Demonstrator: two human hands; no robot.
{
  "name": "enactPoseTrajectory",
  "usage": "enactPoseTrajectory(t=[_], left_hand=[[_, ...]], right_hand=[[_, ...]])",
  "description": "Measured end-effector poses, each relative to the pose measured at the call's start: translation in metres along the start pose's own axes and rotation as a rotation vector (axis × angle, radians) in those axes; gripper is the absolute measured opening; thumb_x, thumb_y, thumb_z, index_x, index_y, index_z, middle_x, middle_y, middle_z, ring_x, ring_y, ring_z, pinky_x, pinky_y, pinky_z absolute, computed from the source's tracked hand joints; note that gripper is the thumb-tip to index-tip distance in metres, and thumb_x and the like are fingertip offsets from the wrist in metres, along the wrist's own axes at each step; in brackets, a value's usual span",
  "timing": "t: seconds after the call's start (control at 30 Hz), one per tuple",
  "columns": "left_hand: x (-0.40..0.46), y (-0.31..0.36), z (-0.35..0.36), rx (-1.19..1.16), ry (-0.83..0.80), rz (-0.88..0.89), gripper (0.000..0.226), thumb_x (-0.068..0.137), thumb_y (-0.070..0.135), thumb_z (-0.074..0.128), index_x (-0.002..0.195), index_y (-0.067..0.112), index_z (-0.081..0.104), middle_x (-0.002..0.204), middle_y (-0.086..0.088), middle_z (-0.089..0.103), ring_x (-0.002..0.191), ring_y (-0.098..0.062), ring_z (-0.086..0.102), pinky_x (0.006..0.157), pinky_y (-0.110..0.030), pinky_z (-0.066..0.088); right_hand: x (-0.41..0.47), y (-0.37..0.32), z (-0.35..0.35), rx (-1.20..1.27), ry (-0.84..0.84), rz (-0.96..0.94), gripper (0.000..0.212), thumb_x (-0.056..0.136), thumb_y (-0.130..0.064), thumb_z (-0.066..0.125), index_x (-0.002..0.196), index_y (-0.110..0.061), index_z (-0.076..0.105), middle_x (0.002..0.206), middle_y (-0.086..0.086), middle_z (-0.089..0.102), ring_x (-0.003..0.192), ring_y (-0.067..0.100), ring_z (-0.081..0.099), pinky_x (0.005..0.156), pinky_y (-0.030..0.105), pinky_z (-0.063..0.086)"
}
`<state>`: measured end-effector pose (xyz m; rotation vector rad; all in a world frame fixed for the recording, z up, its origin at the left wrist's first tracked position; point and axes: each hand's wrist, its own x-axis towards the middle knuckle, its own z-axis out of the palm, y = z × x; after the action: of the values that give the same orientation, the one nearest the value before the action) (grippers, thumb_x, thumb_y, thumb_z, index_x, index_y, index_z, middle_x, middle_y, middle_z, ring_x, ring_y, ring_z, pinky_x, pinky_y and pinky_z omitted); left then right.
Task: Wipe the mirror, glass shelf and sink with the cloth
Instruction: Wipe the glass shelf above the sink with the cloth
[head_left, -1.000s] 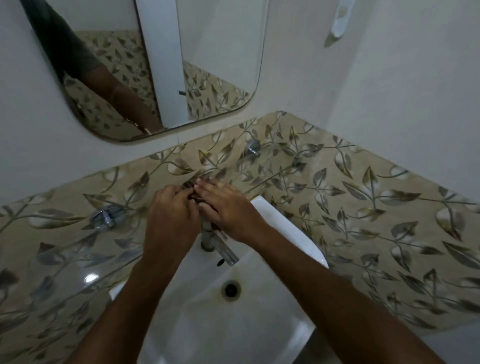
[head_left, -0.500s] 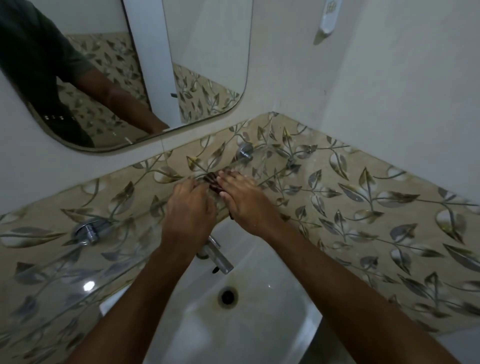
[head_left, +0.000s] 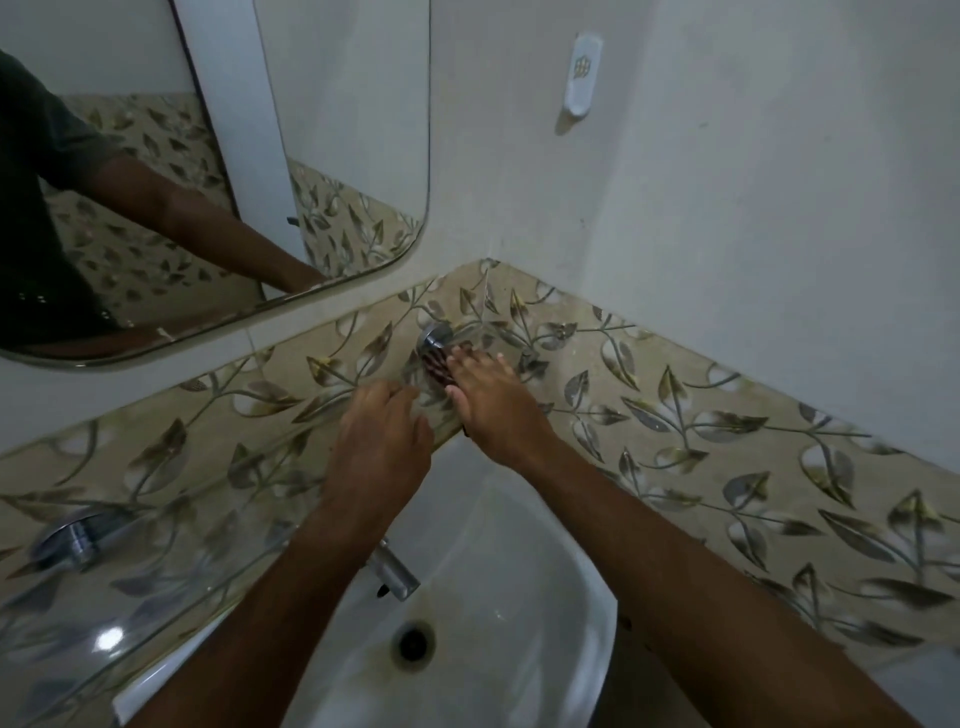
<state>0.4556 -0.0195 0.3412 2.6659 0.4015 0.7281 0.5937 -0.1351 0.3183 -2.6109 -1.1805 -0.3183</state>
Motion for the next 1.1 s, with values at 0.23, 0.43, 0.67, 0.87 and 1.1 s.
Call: enactPoseTrajectory(t=[0.23, 0.43, 0.67, 0.87, 1.1], left_hand=[[0.001, 0.001, 0.001, 0.023, -0.070, 0.039, 0.052, 0.081, 0.019, 0.076, 0.131, 0.010, 0.061, 0.116, -0.010, 0.060, 0.111, -0.029, 0.052, 0.094, -0.039, 0.044], [-0.016, -0.013, -0.018, 0.023, -0.056, 0.003, 0.054, 0.076, 0.023, 0.083, 0.125, 0.008, 0.065, 0.115, -0.011, 0.062, 0.110, -0.029, 0.053, 0.092, -0.042, 0.047], [-0.030, -0.028, -0.028, 0.008, -0.011, -0.055, 0.054, 0.081, 0.034, 0.079, 0.125, 0.006, 0.065, 0.118, -0.012, 0.062, 0.114, -0.031, 0.054, 0.096, -0.043, 0.047], [-0.037, -0.026, -0.035, -0.045, 0.034, -0.055, 0.044, 0.089, 0.037, 0.069, 0.124, 0.011, 0.065, 0.117, -0.008, 0.061, 0.114, -0.026, 0.053, 0.096, -0.036, 0.043], [-0.069, -0.071, -0.085, -0.026, 0.099, -0.169, 0.032, 0.086, 0.023, 0.074, 0.114, 0.008, 0.072, 0.104, -0.011, 0.067, 0.100, -0.028, 0.060, 0.088, -0.036, 0.047]], right_hand=[[0.045, 0.015, -0.018, -0.237, -0.196, 0.163, 0.056, 0.109, -0.033, 0.022, 0.157, -0.005, 0.025, 0.166, 0.013, 0.025, 0.153, 0.027, 0.022, 0.127, 0.047, 0.002], [0.063, -0.002, -0.018, -0.253, -0.267, 0.446, 0.057, 0.105, -0.025, 0.024, 0.156, 0.000, 0.022, 0.166, 0.020, 0.019, 0.153, 0.037, 0.018, 0.125, 0.055, 0.003], [0.014, -0.033, 0.006, -0.015, 0.041, 0.197, 0.055, 0.106, -0.034, 0.033, 0.152, -0.005, 0.040, 0.160, 0.013, 0.038, 0.150, 0.029, 0.031, 0.126, 0.043, 0.018], [0.001, -0.029, 0.001, 0.093, -0.021, -0.076, 0.050, 0.108, -0.034, 0.033, 0.152, -0.011, 0.042, 0.160, 0.006, 0.040, 0.150, 0.023, 0.033, 0.123, 0.041, 0.026], [0.001, -0.067, 0.001, 0.076, 0.043, 0.117, 0.053, 0.107, -0.034, 0.035, 0.153, -0.007, 0.039, 0.161, 0.009, 0.038, 0.150, 0.026, 0.031, 0.124, 0.041, 0.022]])
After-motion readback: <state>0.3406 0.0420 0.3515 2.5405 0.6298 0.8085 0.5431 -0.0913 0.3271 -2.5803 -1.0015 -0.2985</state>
